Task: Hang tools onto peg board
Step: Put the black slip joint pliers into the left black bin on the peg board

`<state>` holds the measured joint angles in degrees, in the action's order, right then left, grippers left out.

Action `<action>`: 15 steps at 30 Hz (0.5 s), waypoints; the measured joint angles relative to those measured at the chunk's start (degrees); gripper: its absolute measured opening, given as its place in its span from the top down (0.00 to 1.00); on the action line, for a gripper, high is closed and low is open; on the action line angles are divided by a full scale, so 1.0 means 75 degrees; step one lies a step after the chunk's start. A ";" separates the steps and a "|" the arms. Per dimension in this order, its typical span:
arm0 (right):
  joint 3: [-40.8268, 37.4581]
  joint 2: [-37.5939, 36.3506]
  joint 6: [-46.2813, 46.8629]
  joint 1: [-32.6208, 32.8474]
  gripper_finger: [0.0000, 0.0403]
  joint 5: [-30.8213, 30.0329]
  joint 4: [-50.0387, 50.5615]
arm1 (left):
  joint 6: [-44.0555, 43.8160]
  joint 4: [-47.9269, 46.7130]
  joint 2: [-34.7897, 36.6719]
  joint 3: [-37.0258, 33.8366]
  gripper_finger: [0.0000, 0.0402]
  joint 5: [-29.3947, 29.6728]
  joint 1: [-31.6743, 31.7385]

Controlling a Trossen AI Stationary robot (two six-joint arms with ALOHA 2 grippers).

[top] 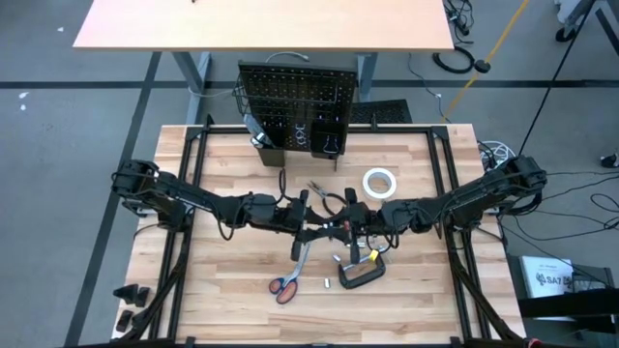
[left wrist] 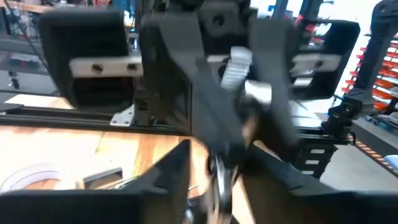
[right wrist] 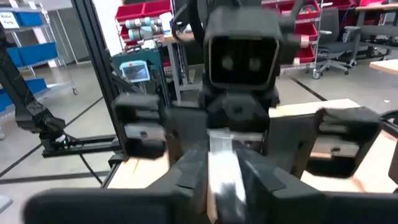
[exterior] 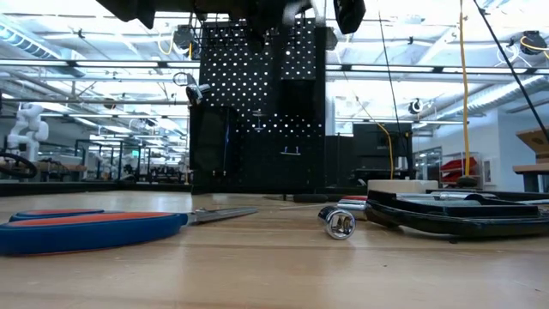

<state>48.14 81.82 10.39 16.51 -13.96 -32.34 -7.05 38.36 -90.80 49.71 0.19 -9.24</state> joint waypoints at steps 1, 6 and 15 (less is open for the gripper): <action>0.0000 -0.0005 -0.0017 0.0000 0.79 -0.0011 0.0000 | 0.0002 -0.0021 0.0000 -0.0003 0.77 0.0015 0.0009; 0.0000 -0.0005 -0.0091 0.0000 0.70 -0.0005 0.0003 | -0.0006 -0.0015 0.0000 -0.0009 0.89 0.0035 0.0055; 0.0000 -0.0934 -0.0667 0.0040 0.67 0.0053 0.0534 | 0.0059 -0.0065 0.0064 -0.0005 0.89 0.0317 0.0134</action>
<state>48.14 74.81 5.38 16.81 -13.56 -28.33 -6.60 37.87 -90.33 49.68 2.56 -8.23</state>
